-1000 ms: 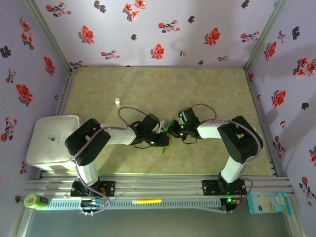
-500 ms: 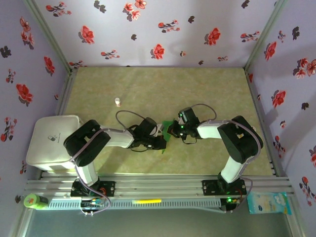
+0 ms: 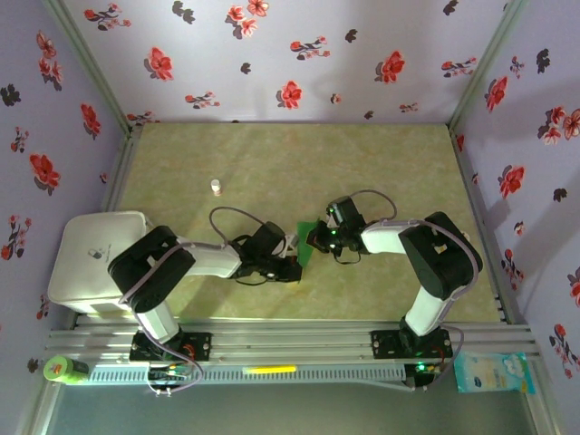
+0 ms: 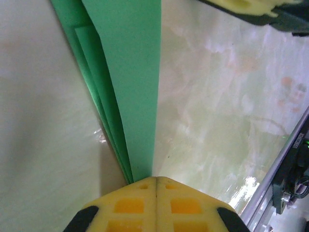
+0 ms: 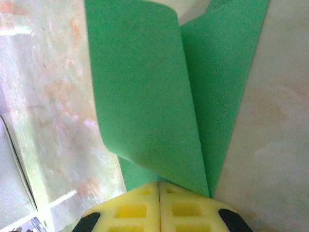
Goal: Fold a paper plane with a square sheet of paper (pick it up from the middle)
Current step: Fold the wing for the fifth time at the center of the table.
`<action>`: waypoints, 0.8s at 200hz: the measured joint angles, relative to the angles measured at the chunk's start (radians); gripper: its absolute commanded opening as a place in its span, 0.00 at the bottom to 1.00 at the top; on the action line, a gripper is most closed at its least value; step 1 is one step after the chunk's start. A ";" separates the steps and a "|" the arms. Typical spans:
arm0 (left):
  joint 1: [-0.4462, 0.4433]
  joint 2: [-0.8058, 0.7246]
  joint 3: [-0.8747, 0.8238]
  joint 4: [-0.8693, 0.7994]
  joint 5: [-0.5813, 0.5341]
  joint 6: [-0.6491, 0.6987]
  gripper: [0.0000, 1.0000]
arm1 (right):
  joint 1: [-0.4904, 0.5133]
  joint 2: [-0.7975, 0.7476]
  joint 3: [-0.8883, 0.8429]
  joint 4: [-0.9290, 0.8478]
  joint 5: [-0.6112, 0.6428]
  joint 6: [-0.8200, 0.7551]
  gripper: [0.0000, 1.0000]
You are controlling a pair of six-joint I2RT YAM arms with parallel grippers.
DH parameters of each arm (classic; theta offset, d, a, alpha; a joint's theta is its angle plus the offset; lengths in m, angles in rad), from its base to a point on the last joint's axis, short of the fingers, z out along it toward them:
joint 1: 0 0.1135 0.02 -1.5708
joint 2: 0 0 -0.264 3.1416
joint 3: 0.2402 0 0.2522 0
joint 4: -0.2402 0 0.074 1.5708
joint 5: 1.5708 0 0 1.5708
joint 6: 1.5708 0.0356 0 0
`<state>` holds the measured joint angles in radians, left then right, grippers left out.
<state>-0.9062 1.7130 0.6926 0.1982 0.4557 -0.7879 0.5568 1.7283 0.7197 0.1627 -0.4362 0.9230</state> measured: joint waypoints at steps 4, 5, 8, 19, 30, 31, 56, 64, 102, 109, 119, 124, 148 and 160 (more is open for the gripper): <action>-0.002 -0.004 -0.003 -0.002 -0.001 0.002 0.02 | 0.000 0.000 0.000 0.000 0.000 0.000 0.06; -0.002 -0.005 -0.003 -0.003 -0.002 0.002 0.02 | 0.000 0.000 0.000 0.000 0.000 0.000 0.06; -0.003 -0.006 -0.005 -0.005 -0.002 0.003 0.03 | 0.000 0.000 0.000 0.000 0.001 0.000 0.06; -0.007 -0.015 -0.008 -0.019 -0.005 0.010 0.02 | 0.001 0.000 0.002 -0.004 0.002 0.000 0.06; -0.011 -0.023 -0.008 -0.036 -0.011 0.014 0.02 | 0.001 0.000 0.005 -0.008 0.002 0.000 0.06; -0.011 -0.024 -0.008 -0.039 -0.012 0.015 0.02 | 0.001 0.000 0.005 -0.008 0.002 0.000 0.06; -0.019 -0.041 -0.012 -0.079 -0.016 0.028 0.02 | 0.001 0.000 0.006 -0.012 0.004 0.000 0.06; -0.022 -0.049 -0.017 -0.088 -0.016 0.032 0.02 | 0.001 0.000 0.006 -0.012 0.005 0.000 0.06; -0.031 -0.155 -0.085 -0.114 -0.023 0.031 0.02 | 0.001 0.000 0.006 -0.012 0.006 0.000 0.06; -0.029 -0.190 -0.101 -0.109 -0.026 0.026 0.02 | 0.001 0.000 0.006 -0.012 0.006 0.000 0.06; -0.021 -0.235 -0.109 -0.097 -0.027 0.014 0.02 | 0.001 0.000 0.006 -0.012 0.006 0.000 0.06; -0.017 -0.251 -0.109 -0.084 -0.027 0.010 0.02 | 0.001 0.000 0.006 -0.012 0.006 0.000 0.06; 0.021 -0.251 -0.061 -0.057 -0.026 0.000 0.02 | 0.001 0.000 0.006 -0.011 0.006 0.000 0.07; 0.035 -0.212 -0.015 -0.048 -0.023 -0.001 0.02 | 0.002 0.000 0.006 -0.011 0.006 0.000 0.07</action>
<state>-0.8715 1.5009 0.6777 0.1497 0.4332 -0.7891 0.5591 1.7279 0.7261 0.1513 -0.4301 0.9234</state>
